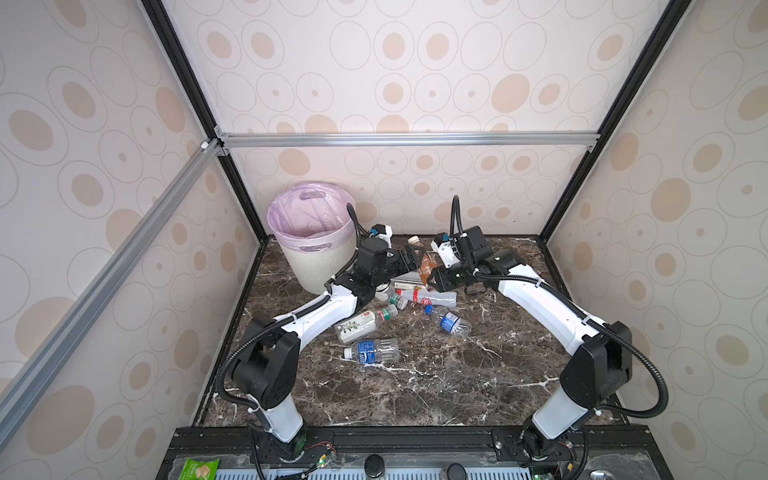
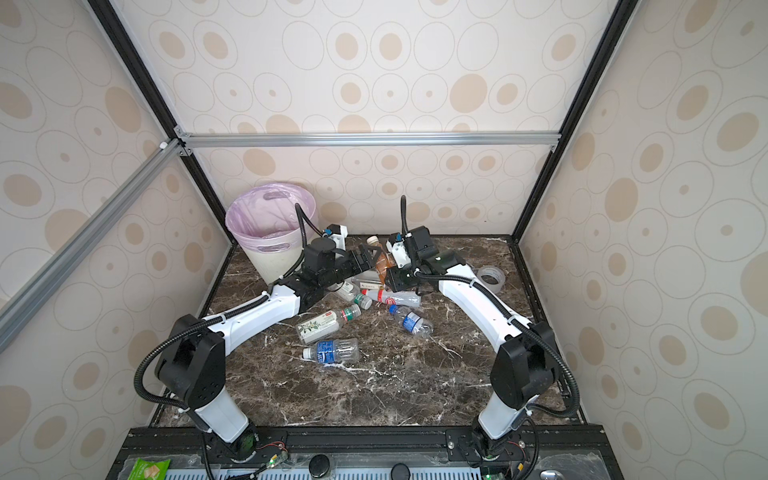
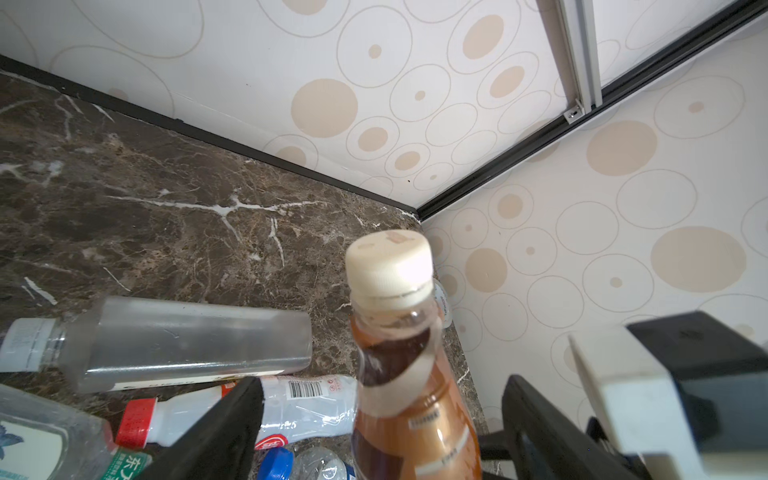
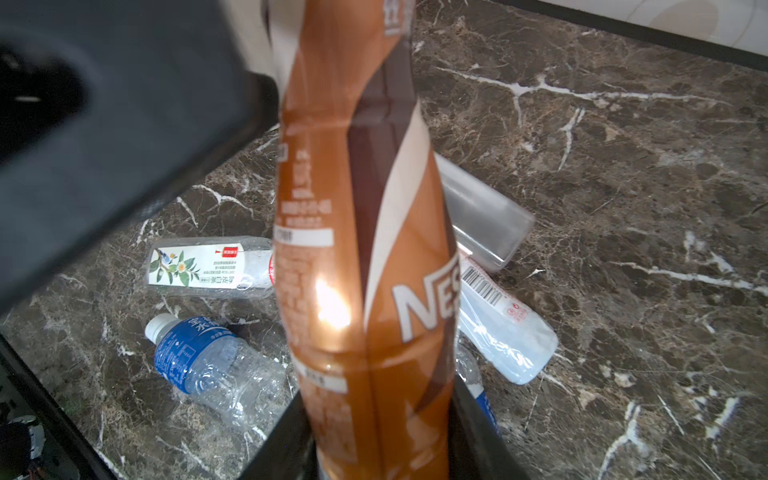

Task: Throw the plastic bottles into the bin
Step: 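Lift the brown coffee bottle upright with the right gripper toward the left gripper, then close the left gripper on the coffee bottle's cream cap above the right gripper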

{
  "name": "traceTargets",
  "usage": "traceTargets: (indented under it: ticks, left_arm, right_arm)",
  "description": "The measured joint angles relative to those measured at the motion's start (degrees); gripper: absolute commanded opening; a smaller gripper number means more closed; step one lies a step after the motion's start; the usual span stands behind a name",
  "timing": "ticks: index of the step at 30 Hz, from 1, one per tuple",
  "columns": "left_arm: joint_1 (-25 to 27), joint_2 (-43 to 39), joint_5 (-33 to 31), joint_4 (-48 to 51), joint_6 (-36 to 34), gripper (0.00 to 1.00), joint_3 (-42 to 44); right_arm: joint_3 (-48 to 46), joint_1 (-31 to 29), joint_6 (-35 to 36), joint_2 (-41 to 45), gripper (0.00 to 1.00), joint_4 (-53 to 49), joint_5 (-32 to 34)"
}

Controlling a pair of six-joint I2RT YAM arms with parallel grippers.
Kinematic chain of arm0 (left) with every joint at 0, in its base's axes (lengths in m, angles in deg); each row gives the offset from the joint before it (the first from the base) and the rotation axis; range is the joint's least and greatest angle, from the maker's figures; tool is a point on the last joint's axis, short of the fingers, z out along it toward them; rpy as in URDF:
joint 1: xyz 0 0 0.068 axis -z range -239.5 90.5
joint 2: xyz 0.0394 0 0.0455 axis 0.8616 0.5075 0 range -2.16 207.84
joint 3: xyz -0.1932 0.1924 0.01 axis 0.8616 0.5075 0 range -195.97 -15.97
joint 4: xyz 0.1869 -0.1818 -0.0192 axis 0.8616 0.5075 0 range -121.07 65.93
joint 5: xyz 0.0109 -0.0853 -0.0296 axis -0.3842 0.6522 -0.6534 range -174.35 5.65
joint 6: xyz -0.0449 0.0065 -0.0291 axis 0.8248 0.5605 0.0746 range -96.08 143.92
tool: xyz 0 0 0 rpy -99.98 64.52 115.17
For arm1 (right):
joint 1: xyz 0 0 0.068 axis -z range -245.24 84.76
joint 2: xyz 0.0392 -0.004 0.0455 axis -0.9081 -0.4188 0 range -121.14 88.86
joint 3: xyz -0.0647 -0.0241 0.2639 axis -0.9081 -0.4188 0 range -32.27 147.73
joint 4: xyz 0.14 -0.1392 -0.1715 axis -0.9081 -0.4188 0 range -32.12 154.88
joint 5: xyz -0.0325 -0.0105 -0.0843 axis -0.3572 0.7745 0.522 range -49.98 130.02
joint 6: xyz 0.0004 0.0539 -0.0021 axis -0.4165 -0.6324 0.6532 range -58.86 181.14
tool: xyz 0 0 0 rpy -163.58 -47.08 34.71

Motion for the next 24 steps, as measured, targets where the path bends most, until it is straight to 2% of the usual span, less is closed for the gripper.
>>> traceTargets:
  ticks: [10,19,24]
  left_arm:
    - [-1.4,1.0,-0.1,-0.6,0.0,0.71,-1.6]
    - [-1.6,1.5,0.1,-3.6,0.4,0.42,-1.6]
    - [-1.6,1.5,0.5,-4.9,1.4,0.35,-1.6]
  right_arm:
    - [0.0,-2.2,0.1,1.0,0.45,0.5,0.0]
    - [-0.3,-3.7,0.0,1.0,0.45,1.4,0.0]
    - [-0.9,-4.3,-0.3,0.9,0.47,2.4,0.3]
